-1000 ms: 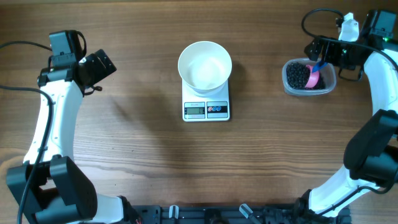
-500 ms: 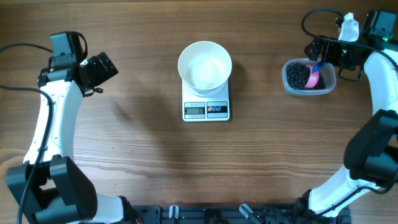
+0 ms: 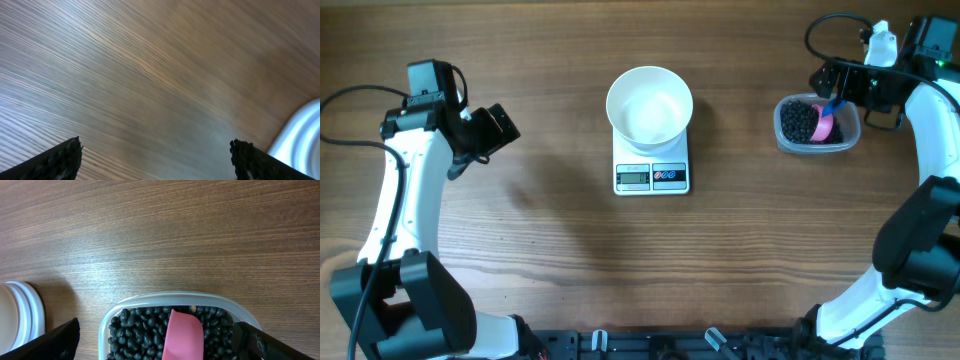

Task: Scoop item into bowl and weigh 150g on scale
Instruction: 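Retract left gripper leftward away from the scale, then move left gripper back over the white bowl on the scale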

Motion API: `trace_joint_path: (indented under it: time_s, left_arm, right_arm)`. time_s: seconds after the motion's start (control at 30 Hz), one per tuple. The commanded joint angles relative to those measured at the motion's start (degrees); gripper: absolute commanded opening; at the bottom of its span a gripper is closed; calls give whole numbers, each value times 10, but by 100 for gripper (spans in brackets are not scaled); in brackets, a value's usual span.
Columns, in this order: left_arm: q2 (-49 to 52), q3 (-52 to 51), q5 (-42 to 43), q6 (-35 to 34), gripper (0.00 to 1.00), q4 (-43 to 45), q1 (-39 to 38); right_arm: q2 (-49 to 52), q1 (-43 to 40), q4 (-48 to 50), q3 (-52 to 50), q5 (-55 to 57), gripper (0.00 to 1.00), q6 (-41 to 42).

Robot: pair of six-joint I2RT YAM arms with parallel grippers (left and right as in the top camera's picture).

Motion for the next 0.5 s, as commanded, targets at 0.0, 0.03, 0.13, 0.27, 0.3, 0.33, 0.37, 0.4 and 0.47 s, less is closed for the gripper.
trace_joint_path:
  time_s: [0.0, 0.03, 0.13, 0.27, 0.3, 0.33, 0.37, 0.4, 0.47]
  left_arm:
    - [6, 1, 169, 130, 100, -24, -6]
    - [6, 1, 202, 188, 100, -26, -15]
    - [4, 1, 220, 259, 99, -26, -89]
    - [4, 1, 197, 268, 100, -54, -174]
    - [3, 1, 164, 268, 100, -54, -197]
    - [3, 1, 122, 267, 100, -53, -220]
    - [3, 1, 107, 264, 100, -52, -234]
    - [3, 1, 108, 229, 100, -35, -246]
    - [3, 1, 103, 164, 100, 30, -259]
  right_arm:
    - [11, 3, 2, -3, -2, 100, 0]
    - [11, 3, 2, -3, -2, 100, 0]
    - [11, 3, 2, -3, -2, 100, 0]
    - [11, 3, 2, -3, -2, 100, 0]
    - [11, 3, 2, -3, -2, 100, 0]
    - [11, 3, 2, -3, -2, 100, 0]
    - [11, 3, 2, -3, -2, 100, 0]
    - [11, 3, 2, -3, -2, 100, 0]
    - [11, 3, 2, -3, -2, 100, 0]
